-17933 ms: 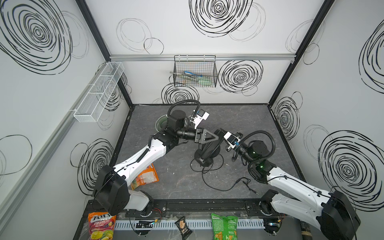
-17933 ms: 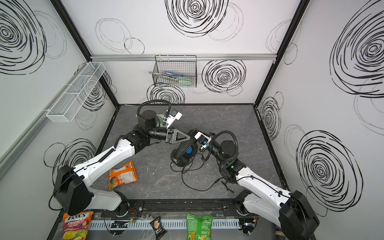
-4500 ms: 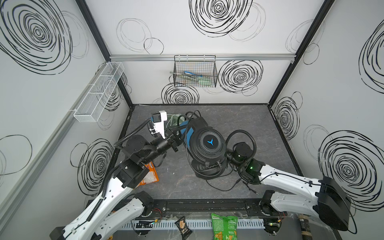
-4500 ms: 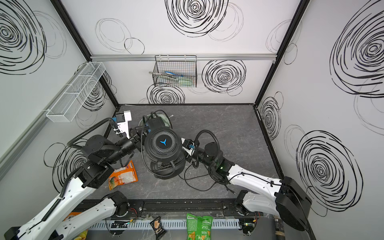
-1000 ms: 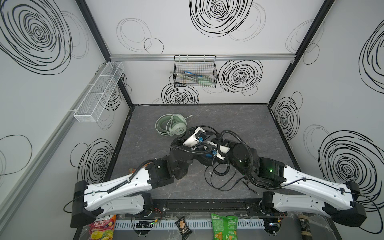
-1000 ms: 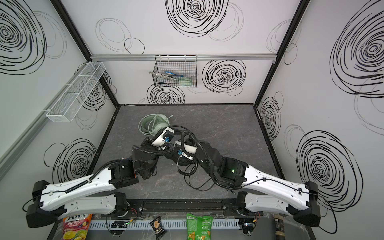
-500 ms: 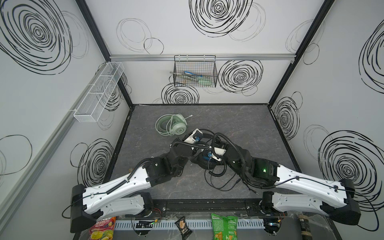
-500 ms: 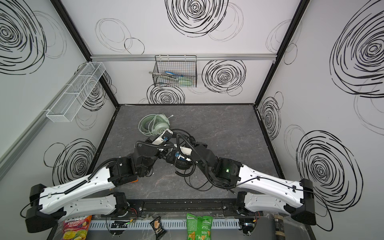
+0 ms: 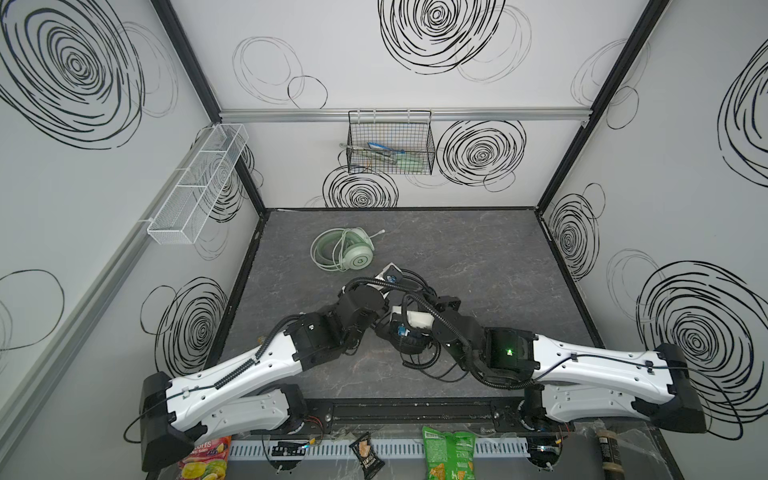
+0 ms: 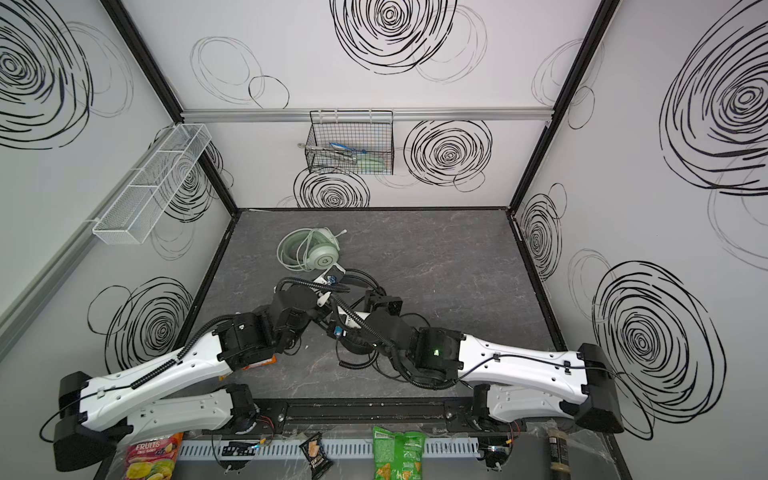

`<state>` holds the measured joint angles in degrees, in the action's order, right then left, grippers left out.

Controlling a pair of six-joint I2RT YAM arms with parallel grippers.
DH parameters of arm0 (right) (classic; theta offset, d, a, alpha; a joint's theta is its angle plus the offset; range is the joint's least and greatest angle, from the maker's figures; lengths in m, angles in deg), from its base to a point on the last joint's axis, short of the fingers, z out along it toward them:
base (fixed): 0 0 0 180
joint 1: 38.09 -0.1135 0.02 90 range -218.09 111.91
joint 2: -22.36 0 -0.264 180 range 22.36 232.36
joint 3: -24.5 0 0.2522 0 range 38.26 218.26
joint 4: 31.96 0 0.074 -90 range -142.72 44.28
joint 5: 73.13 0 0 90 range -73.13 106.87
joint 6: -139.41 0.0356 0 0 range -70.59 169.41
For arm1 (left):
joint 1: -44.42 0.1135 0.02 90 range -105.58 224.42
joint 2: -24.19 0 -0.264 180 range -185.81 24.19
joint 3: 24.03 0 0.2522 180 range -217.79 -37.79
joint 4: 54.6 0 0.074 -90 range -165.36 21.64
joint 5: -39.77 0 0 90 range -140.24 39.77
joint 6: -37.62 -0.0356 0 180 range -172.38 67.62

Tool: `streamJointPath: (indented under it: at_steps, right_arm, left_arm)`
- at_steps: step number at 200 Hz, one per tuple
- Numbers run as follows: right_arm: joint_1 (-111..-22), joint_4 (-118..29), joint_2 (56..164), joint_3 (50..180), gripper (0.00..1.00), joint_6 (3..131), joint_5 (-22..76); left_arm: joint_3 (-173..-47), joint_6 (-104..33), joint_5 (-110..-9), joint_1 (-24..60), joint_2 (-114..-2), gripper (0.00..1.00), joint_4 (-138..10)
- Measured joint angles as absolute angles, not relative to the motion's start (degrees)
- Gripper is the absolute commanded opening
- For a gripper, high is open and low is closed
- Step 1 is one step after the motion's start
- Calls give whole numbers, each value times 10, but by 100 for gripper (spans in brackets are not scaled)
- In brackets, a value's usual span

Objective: Wrap the headphones

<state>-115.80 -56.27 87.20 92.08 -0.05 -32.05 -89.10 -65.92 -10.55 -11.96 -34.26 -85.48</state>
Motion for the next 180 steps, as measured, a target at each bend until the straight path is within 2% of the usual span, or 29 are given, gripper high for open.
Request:
streamJointPath:
  at_steps: [39, 76, 116, 180]
  right_arm:
    - [-1160, -545, 862, 915, 14, -28, -335]
    - [-1122, -515, 800, 910, 19, -3, -331]
    - [-1080, -495, 776, 904, 14, 35, -281]
    - [-945, -455, 695, 832, 10, 131, -137]
  left_arm:
    - [-891, -647, -125, -108, -336, 0, -855]
    - [-891, -665, -184, -108, -299, 0, -916]
    - [-891, -666, -245, -104, -281, 0, -943]
    - [-932, -626, -331, -55, -267, 0, -951]
